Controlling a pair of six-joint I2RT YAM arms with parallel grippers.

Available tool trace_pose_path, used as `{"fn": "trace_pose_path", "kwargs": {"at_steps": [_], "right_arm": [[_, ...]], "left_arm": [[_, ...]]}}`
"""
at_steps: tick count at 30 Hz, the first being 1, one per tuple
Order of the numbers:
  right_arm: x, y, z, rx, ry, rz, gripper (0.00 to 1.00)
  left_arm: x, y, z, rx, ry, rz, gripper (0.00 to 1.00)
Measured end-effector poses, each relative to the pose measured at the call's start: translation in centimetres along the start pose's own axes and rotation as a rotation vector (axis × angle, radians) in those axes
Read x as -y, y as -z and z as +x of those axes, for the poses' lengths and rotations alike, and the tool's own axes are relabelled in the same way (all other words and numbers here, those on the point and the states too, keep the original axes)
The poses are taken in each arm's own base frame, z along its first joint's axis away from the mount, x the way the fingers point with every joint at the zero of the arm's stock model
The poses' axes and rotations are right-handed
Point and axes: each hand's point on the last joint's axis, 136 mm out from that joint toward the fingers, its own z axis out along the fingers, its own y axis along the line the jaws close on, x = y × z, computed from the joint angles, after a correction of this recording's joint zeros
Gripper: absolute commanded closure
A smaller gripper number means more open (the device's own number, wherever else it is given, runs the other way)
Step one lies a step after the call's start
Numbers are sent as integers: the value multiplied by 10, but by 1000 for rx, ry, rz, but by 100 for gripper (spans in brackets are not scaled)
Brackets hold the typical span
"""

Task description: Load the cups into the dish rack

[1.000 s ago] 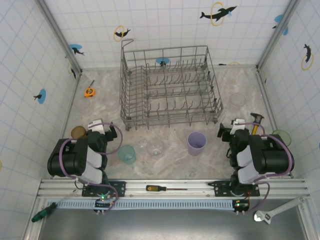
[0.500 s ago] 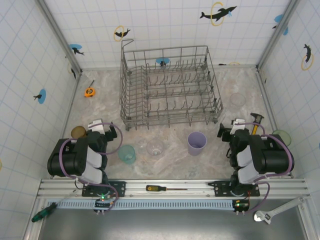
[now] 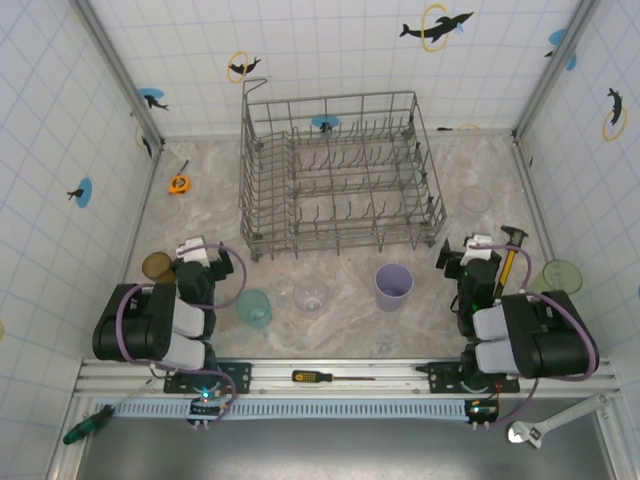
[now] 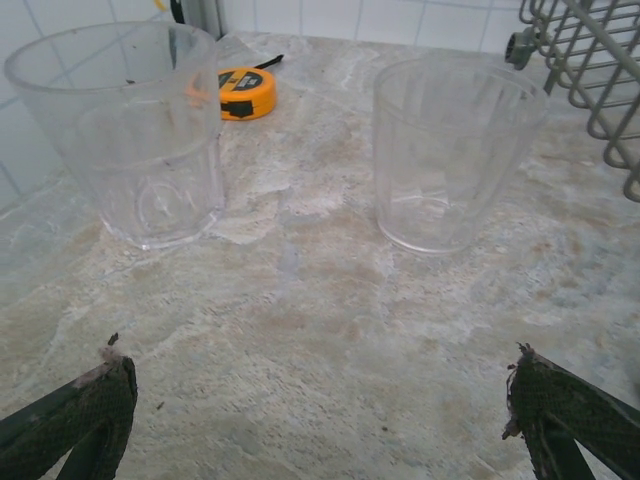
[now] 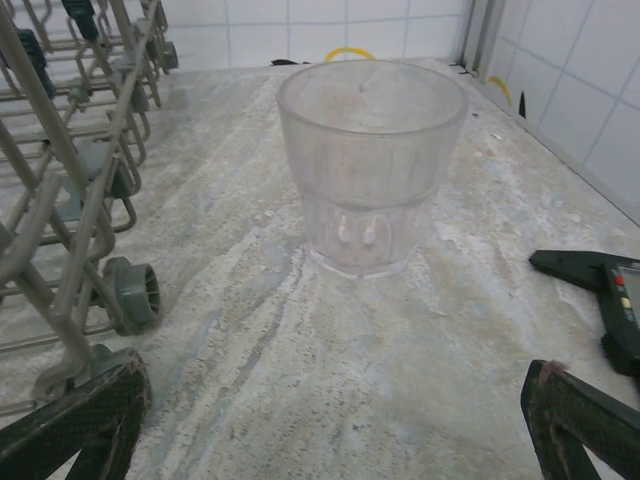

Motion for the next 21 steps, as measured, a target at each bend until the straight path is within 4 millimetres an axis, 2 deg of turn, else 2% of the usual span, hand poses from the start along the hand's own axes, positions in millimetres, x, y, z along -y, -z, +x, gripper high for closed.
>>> {"fn": "trace_pose_path", "kwargs": {"at_steps": [5, 10, 14, 21], "right_arm": [[3, -4, -4, -32, 2, 44, 0], [-7, -13, -33, -40, -38, 74, 0], [-9, -3, -43, -28, -59, 93, 0], [8, 15, -48, -48, -108, 160, 0]], "left_arm": [[-6, -9, -21, 18, 3, -62, 2], [-10, -8, -31, 22, 38, -102, 2], [-10, -11, -54, 44, 100, -120, 2], [-8, -9, -96, 69, 217, -155, 2]]}}
